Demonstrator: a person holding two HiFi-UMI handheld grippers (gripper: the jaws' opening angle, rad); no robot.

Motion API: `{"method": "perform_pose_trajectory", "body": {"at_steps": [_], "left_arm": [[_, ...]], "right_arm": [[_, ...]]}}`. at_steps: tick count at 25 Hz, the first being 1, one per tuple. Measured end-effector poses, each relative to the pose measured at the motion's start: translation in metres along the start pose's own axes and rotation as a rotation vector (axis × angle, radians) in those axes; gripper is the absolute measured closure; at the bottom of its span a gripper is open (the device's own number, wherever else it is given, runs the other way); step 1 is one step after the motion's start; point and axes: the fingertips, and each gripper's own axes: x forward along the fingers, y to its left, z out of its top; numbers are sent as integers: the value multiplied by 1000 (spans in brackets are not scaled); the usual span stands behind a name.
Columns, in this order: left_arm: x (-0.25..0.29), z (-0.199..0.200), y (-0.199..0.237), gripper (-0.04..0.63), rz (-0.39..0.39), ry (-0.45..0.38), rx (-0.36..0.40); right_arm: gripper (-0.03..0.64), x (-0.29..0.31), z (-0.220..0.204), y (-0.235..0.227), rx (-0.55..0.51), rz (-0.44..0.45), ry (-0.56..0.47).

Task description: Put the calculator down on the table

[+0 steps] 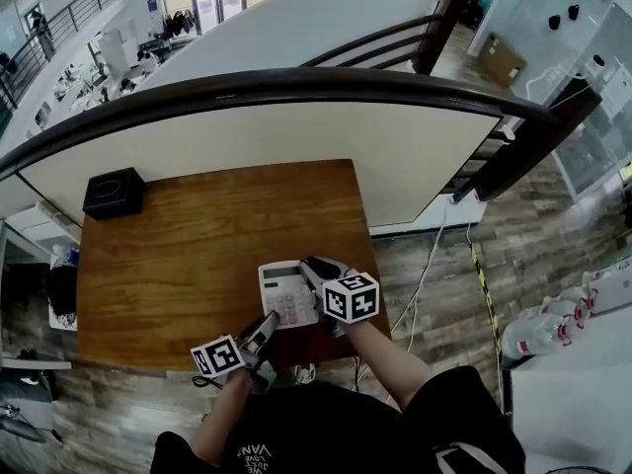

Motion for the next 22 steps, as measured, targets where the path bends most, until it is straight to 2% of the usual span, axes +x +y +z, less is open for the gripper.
{"method": "perform_pose_trajectory", "body": {"at_steps": [9,22], "left_arm": [[36,44,-2,506,-13,15,17],[90,110,27,508,-15,45,18]], "right_arm": [[558,28,41,-26,-23,-17,-9],[558,92,81,-70,-27,-68,-2]]}}
